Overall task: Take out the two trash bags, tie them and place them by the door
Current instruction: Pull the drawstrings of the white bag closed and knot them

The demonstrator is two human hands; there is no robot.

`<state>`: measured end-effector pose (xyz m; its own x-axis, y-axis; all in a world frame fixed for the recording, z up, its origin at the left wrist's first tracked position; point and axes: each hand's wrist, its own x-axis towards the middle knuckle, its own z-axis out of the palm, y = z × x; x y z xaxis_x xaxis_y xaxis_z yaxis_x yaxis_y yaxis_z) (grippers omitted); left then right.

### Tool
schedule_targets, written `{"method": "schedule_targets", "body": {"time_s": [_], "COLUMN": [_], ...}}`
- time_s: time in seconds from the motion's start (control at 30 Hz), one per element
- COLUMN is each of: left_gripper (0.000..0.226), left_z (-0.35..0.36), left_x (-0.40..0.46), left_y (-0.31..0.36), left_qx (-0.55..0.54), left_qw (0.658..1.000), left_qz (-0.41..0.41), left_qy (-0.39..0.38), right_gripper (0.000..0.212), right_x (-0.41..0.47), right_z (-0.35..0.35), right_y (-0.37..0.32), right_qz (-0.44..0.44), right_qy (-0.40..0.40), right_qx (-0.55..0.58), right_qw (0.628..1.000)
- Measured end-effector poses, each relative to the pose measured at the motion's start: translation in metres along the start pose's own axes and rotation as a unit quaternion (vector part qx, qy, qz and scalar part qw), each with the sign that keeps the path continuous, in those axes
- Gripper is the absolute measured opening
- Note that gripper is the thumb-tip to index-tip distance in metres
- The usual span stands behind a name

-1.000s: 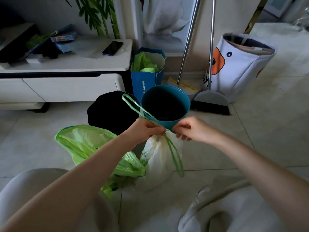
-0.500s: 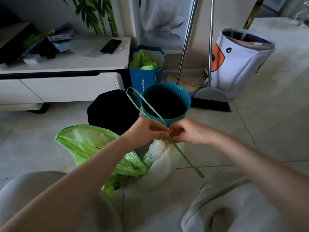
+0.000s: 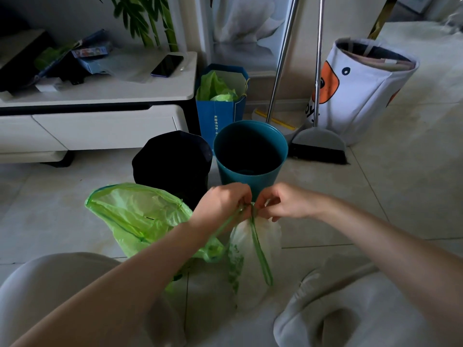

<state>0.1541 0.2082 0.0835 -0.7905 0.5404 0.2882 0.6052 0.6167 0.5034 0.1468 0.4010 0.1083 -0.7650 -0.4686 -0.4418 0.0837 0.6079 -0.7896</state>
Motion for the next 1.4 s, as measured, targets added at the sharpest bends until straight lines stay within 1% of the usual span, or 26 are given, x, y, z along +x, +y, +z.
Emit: {"method": "schedule_targets", "body": {"time_s": [0.1, 0.17, 0.27, 0.37, 0.57, 0.67, 0.77, 0.9, 1.0, 1.13, 1.23, 1.3, 1.4], "left_gripper": [0.010, 0.011, 0.016, 0.014, 0.016, 0.015, 0.014, 0.008, 0.007, 0.014, 0.010, 0.009, 0.013], "left_z": [0.013, 0.018, 0.017, 0.016, 0.018, 0.018, 0.020, 0.021, 0.021, 0.021, 0.023, 0.023, 0.022], "left_x": [-0.011, -0.013, -0.012, -0.013, -0.014, -0.012, -0.012, -0.013, -0.013, -0.011, -0.013, -0.015, -0.018], "left_y": [-0.002, -0.004, -0.006, -0.005, -0.014, -0.014, -0.013, -0.013, -0.016, -0.015, -0.013, -0.014, -0.016], "left_qx": [0.042, 0.048, 0.043, 0.059, 0.111, 0.124, 0.117, 0.068, 0.078, 0.096, 0.103, 0.099, 0.093], "left_qw": [0.998, 0.998, 0.998, 0.996, 0.991, 0.990, 0.991, 0.997, 0.996, 0.993, 0.992, 0.992, 0.992], "left_qz": [0.011, 0.013, 0.014, 0.032, 0.056, 0.038, 0.026, -0.005, -0.018, -0.038, 0.010, 0.042, 0.053], "left_qy": [0.035, 0.042, 0.049, 0.055, 0.055, 0.063, 0.055, 0.042, 0.034, 0.054, 0.067, 0.067, 0.062], "right_gripper": [0.014, 0.014, 0.012, 0.012, 0.012, 0.009, 0.003, 0.006, 0.005, 0.012, 0.014, 0.004, 0.011], "right_x": [0.002, 0.003, 0.006, 0.009, 0.014, 0.016, 0.018, 0.018, 0.019, 0.022, 0.023, 0.023, 0.024], "right_z": [0.005, 0.003, 0.003, 0.010, 0.018, 0.019, 0.021, 0.022, 0.024, 0.026, 0.022, 0.021, 0.019], "right_y": [0.006, 0.011, 0.015, 0.016, 0.016, 0.015, 0.016, 0.017, 0.016, 0.016, 0.017, 0.017, 0.018], "right_qz": [0.033, 0.058, 0.083, 0.061, 0.016, 0.011, 0.017, 0.016, -0.005, 0.002, 0.028, 0.032, 0.017], "right_qy": [-0.004, -0.004, 0.021, 0.050, 0.082, 0.088, 0.096, 0.106, 0.110, 0.098, 0.085, 0.078, 0.065], "right_qx": [0.022, 0.036, 0.056, 0.044, -0.027, -0.024, -0.032, -0.072, -0.086, -0.046, 0.015, 0.056, 0.067], "right_qw": [0.999, 0.998, 0.995, 0.996, 0.996, 0.996, 0.995, 0.992, 0.990, 0.994, 0.996, 0.995, 0.995]}}
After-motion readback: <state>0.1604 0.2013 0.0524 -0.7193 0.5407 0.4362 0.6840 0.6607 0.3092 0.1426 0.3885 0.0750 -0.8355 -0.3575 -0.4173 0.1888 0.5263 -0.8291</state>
